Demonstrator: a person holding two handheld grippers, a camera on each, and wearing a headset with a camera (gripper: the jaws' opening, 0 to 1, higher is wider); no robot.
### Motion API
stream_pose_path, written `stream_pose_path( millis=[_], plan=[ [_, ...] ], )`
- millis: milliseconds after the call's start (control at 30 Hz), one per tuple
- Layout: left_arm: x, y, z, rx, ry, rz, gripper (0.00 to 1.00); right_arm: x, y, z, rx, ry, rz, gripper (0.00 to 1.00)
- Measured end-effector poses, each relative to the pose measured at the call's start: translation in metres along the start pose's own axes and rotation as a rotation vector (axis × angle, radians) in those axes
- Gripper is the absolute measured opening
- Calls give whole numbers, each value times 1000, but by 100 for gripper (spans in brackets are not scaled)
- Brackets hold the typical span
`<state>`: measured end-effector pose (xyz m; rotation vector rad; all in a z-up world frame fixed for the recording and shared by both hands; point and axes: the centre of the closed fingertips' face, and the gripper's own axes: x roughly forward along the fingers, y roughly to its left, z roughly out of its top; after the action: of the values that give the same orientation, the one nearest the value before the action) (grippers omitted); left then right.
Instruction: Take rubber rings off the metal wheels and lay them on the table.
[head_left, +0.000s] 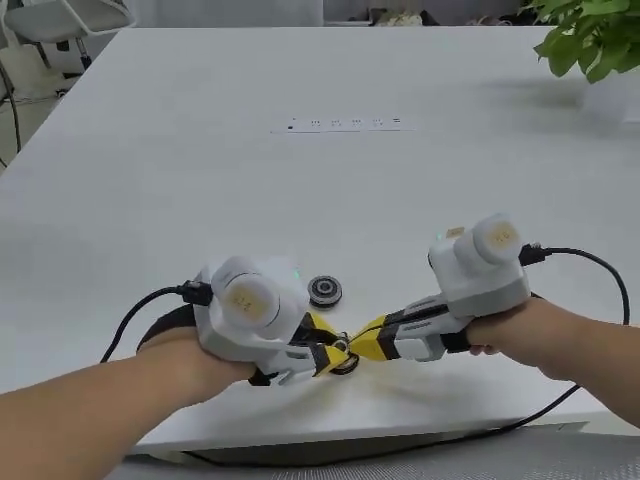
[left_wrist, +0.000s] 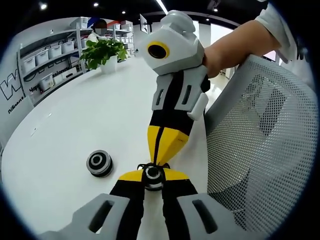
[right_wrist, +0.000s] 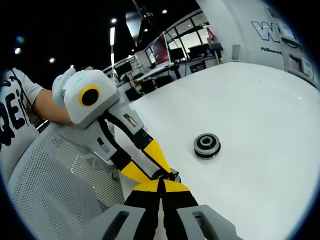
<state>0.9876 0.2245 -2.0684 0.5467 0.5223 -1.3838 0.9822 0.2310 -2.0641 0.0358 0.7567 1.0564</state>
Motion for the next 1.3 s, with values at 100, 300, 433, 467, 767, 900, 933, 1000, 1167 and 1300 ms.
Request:
stream_pose_path(
  millis=[100, 300, 433, 467, 767, 900, 933, 1000, 1167, 1300],
  plan=[
    [0, 0, 0, -1, 0, 1, 8, 0, 7, 1, -43, -2, 25, 0],
    [0, -1, 0, -13, -17, -3, 8, -3, 2, -2, -111, 8, -2, 0],
    [0, -1, 1, -4, -22, -7, 8, -7, -3, 1, -125, 0, -22, 0],
    [0, -1, 1, -2, -20, -8, 9, -8, -4, 1, -125, -1, -27, 0],
    [-6, -10, 7, 18, -10, -63, 19, -12, -1, 5, -119, -9, -24, 0],
    [-16, -15, 13, 3, -30, -90, 25, -13, 0, 6, -118, -9, -22, 0],
    [-19, -16, 15, 1, -40, -94, 26, -13, 1, 7, -120, -13, -22, 0],
    [-23, -16, 16, -4, -47, -97, 29, -14, 1, 9, -117, -19, -22, 0],
    [-43, -17, 17, -30, -77, -100, 43, -16, 2, 18, -101, -51, -22, 0],
    [-59, -13, 17, -34, -87, -84, 45, -16, 6, 23, -98, -62, -13, 0]
  ],
)
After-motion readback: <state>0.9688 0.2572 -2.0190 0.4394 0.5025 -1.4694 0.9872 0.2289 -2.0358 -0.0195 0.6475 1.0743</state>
